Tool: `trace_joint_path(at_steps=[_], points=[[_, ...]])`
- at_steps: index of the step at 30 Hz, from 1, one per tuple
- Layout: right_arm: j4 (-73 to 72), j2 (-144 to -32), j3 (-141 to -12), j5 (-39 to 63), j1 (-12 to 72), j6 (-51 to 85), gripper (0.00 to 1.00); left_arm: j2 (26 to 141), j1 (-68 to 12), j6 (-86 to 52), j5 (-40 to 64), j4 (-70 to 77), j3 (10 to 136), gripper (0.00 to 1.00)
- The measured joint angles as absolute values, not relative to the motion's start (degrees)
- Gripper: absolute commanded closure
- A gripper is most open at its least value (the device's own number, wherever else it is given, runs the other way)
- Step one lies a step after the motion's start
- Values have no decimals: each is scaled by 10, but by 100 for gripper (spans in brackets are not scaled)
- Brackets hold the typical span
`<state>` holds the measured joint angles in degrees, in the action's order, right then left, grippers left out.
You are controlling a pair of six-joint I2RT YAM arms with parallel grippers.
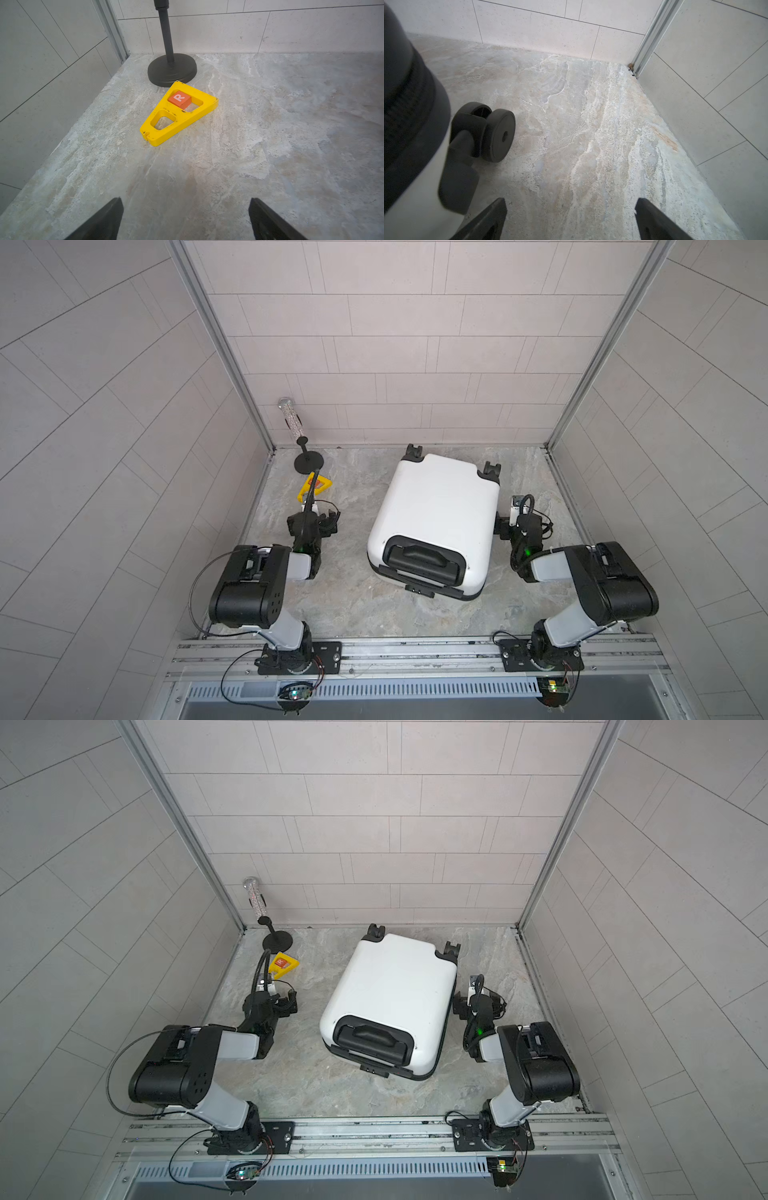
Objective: Open the suitcase zippers
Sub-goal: Adjust the suitcase at the center of the board.
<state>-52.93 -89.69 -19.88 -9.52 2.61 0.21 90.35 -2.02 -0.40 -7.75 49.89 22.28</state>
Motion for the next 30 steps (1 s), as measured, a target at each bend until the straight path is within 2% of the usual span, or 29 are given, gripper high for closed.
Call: trace_joint_path(at_steps=[30], points=[[-529,-897,-199,-95,26,2,0,903,-24,-3,-89,506,223,0]])
